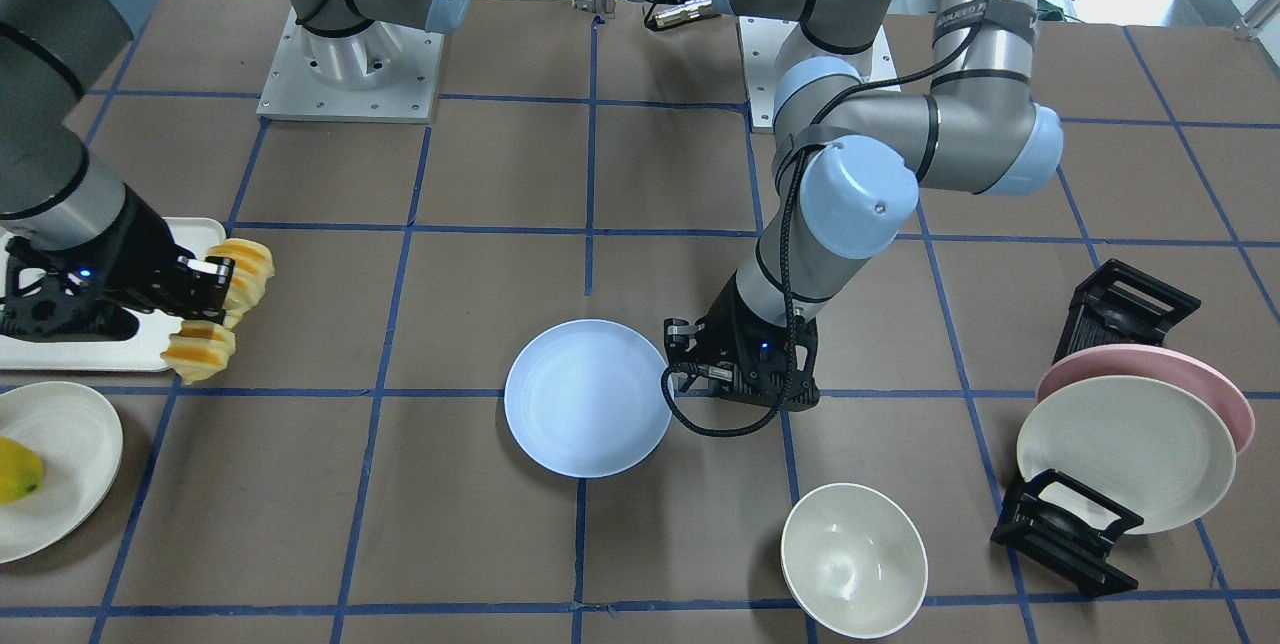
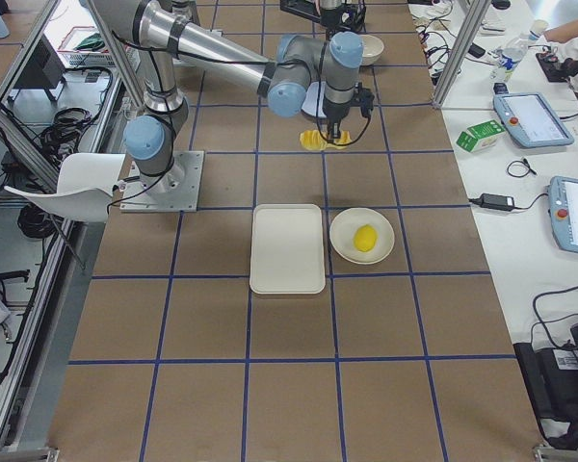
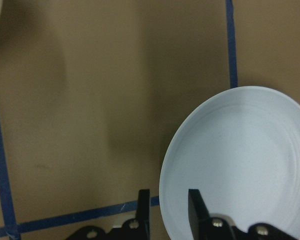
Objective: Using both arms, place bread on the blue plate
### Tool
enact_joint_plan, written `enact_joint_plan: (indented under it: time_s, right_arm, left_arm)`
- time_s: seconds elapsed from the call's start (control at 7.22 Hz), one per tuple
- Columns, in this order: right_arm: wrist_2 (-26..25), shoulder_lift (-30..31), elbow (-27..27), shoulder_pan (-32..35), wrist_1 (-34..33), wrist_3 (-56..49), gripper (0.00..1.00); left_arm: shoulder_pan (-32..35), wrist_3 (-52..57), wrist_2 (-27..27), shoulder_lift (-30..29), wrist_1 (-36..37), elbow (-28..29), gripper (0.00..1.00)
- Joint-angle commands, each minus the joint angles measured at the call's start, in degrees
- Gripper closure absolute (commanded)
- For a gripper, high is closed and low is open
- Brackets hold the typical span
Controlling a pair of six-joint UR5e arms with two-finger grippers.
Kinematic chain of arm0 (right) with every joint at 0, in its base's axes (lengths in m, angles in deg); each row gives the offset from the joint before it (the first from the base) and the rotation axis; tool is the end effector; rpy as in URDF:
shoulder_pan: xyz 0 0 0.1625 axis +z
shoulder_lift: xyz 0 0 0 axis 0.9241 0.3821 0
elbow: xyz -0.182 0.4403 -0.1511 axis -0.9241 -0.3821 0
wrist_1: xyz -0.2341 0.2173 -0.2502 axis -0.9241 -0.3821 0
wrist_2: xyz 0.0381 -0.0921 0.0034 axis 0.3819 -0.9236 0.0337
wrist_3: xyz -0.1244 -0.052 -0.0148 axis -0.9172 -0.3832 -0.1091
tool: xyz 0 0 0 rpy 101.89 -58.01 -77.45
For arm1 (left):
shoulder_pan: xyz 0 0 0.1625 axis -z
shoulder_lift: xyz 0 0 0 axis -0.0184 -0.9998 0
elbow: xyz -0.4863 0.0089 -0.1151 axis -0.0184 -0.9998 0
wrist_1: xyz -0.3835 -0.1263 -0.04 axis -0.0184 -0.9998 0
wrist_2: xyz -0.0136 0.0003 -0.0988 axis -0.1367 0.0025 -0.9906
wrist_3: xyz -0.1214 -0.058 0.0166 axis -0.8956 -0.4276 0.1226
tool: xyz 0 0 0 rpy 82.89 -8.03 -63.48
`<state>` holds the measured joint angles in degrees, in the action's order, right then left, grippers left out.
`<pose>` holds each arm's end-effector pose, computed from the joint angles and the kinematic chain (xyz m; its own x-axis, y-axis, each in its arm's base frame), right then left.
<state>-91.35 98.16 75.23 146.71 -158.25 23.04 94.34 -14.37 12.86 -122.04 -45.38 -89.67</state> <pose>0.0400 -0.5622 0.4017 -0.9962 0.0090 -0.0867 0.0092 1.0000 -0.0025 -0.2223 -0.5984 0.3471 -0.9695 0.0638 0.2365 0.0468 0.9960 -0.0767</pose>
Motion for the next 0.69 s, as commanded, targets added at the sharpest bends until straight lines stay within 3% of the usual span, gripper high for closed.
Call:
enact_joint_plan:
  time_s: [0.0,0.14,0.28,0.42,0.55]
  right_arm:
    - [3.0,-2.9,-0.9,11.2,-0.8,12.5,1.0]
    - [5.0,-6.7,-0.9,15.8,-7.0,18.5,1.0]
    - [4.9,-10.5,-1.0,20.5,-13.3,23.3,1.0]
    - [4.9,-13.2,-1.8,24.2,-15.6,24.5,1.0]
    - [5.0,-14.5,-2.2,25.2,-15.5,26.1,1.0]
  left_arm:
    - [-1.9,-0.1,0.7,5.2,-17.4,6.6,0.42]
    - [-2.7,-1.0,2.5,7.7,-22.9,8.1,0.38]
    - [-3.4,-1.7,3.1,10.0,-25.6,8.6,0.08]
    - [-4.3,-1.4,9.0,11.7,-26.2,9.2,0.0]
    - [-4.0,-1.2,9.6,13.2,-27.6,9.0,0.0]
